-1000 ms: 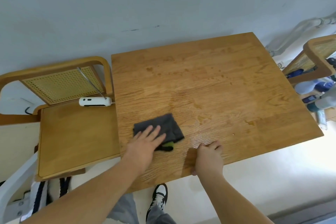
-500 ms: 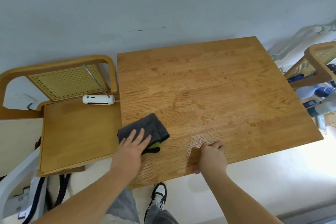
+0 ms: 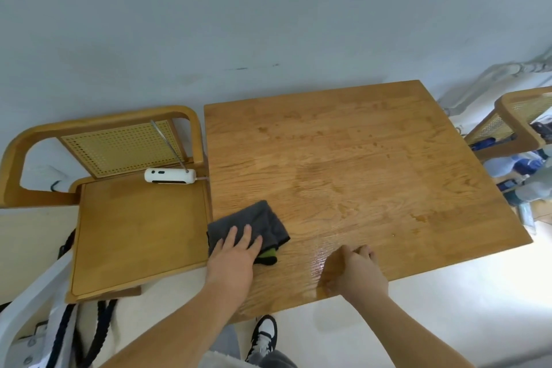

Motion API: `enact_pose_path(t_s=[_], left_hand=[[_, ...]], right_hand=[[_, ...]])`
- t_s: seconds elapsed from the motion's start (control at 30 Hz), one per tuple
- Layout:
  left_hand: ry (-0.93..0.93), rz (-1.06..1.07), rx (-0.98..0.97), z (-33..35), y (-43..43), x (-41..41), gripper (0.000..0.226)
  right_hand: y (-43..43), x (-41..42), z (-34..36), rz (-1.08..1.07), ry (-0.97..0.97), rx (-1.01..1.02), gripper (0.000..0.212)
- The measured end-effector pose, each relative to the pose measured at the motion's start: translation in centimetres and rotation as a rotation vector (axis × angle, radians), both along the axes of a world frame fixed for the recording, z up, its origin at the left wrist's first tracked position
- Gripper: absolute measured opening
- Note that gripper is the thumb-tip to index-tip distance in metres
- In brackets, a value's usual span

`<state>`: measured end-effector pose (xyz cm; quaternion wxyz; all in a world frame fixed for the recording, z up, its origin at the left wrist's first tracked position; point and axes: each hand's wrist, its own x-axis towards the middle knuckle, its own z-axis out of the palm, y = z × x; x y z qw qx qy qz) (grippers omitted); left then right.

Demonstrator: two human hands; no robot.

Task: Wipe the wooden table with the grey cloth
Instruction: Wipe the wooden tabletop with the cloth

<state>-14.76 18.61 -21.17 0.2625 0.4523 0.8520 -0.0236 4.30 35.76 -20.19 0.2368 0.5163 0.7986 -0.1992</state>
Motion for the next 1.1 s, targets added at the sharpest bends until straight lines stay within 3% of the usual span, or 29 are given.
enact_pose_path(t_s=[0.1,0.27,0.37,0.53,0.6,0.7,0.77,0.93,1.0,1.1], left_hand=[[-0.005,-0.158,0.003,-0.6,-1.0,1.2,0.082],[-0.020,-0.453,0.012,-2.0,-2.5,-4.9,0.085],[-0.005,-0.423,-0.009,-2.1,-0.9,-9.4,0.089],[-0.092,0.050,0.150,-1.9,3.6,-11.4,0.085],[-0.095,-0.031,0.133,-1.8,3.8,-11.3,0.080],[-0.093,-0.322,0.091,-2.0,3.4,-15.7,0.081],[-0.046,-0.394,0.072,-2.2,5.0,-20.5,0.082],[-0.089,-0.063,0.179,-1.6,9.9,-23.4,0.086],[-0.053,-0.134,0.184,-2.1,10.0,-22.8,0.083],[-0.013,-0.435,0.154,-3.3,9.0,-24.9,0.076]], right_hand=[[0.3,-2.0,1.6,0.037,0.097,0.012,0.094],[-0.3,-8.4,2.3,0.126,0.188,-0.055,0.072],[-0.7,-12.1,1.8,0.165,0.202,-0.061,0.075],[-0.1,-17.9,1.1,0.175,0.196,-0.026,0.072],[0.1,-19.6,1.0,0.154,0.190,-0.021,0.063],[0.7,-21.6,1.1,0.115,0.145,-0.025,0.053],[1.6,-23.0,1.1,0.112,0.118,-0.024,0.059],[3.6,-26.2,1.2,0.120,0.102,-0.020,0.086],[4.5,-27.1,0.9,0.155,0.077,0.000,0.093],[5.6,-28.2,0.3,0.234,-0.020,0.036,0.099]])
